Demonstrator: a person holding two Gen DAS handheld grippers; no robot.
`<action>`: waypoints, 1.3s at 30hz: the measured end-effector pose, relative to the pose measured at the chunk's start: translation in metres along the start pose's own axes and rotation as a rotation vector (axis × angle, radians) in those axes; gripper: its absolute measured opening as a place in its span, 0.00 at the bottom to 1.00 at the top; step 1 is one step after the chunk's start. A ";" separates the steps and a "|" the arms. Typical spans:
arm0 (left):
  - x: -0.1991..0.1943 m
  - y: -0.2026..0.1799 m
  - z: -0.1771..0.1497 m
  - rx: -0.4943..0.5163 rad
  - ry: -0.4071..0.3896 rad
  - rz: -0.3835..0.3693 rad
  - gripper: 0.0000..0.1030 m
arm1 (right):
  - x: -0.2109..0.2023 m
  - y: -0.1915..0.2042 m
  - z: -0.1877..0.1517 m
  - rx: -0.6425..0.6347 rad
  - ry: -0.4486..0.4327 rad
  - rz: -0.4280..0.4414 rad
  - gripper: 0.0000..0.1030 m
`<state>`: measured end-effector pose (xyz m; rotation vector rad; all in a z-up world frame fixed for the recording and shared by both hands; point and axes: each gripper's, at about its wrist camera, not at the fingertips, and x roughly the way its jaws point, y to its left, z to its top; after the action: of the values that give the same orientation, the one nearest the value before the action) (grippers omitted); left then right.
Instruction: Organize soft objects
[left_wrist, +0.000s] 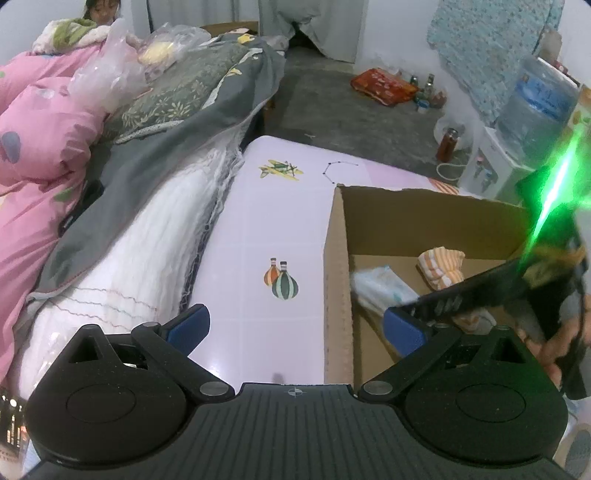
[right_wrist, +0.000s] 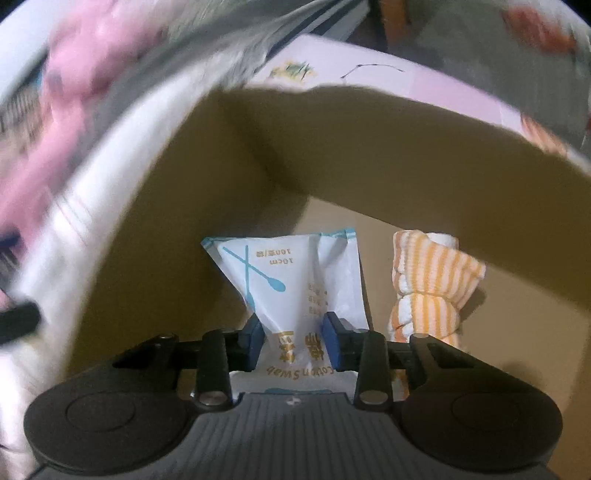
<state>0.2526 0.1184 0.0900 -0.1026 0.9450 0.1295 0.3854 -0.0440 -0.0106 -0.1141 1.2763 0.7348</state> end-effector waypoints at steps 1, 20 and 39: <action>0.000 0.000 0.000 0.000 0.000 0.000 0.98 | -0.004 -0.010 0.000 0.053 -0.017 0.052 0.26; 0.009 -0.009 0.000 0.053 0.020 -0.010 0.98 | 0.033 -0.071 0.006 0.691 -0.157 0.568 0.25; 0.062 -0.046 0.018 0.172 0.116 0.141 0.97 | 0.039 -0.074 0.010 0.683 -0.132 0.663 0.67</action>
<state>0.3101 0.0801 0.0511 0.1169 1.0755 0.1731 0.4384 -0.0792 -0.0650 0.9339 1.3783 0.7990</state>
